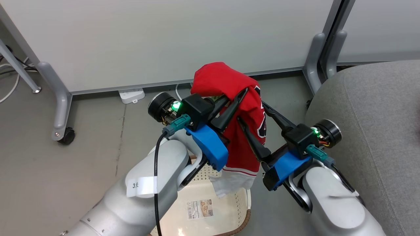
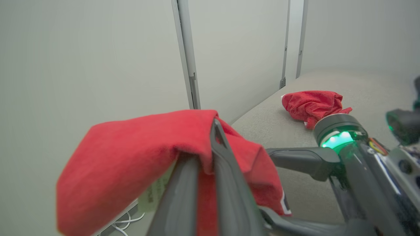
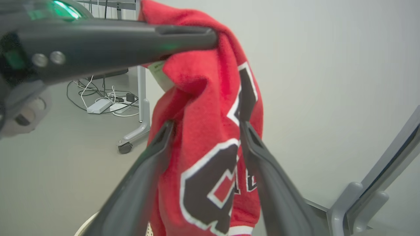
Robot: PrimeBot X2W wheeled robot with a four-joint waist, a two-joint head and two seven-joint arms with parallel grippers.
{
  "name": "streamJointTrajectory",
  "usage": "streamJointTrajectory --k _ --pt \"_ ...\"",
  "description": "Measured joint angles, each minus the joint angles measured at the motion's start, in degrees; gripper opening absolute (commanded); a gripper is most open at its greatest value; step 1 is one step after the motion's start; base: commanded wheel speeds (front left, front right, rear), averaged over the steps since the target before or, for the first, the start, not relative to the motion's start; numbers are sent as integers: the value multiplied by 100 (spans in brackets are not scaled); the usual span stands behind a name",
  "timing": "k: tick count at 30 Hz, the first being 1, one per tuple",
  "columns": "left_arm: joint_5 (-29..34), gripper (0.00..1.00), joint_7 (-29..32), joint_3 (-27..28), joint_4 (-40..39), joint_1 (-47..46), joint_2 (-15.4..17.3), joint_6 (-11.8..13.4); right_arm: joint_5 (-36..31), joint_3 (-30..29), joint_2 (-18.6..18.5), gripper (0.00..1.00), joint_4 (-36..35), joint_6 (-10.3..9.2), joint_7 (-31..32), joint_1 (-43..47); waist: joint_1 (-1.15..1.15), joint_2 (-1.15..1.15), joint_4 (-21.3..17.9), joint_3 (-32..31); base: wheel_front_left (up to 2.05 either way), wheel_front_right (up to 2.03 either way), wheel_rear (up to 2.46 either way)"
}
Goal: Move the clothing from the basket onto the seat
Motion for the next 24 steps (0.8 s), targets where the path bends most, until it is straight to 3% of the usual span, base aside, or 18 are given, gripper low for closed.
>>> streamJointTrajectory --k 4,5,24 --pt "0 0 0 -34 -18 -28 -22 0 37 97 71 100 379 0 1 -193 0 0 17 33 0 0 0" --pt "0 0 0 -43 -19 -31 -25 0 79 112 82 1 471 0 0 -226 0 0 18 40 0 0 0" --pt "-32 0 0 -96 22 -47 -55 0 347 236 77 0 712 0 0 -376 0 0 35 -40 0 0 0"
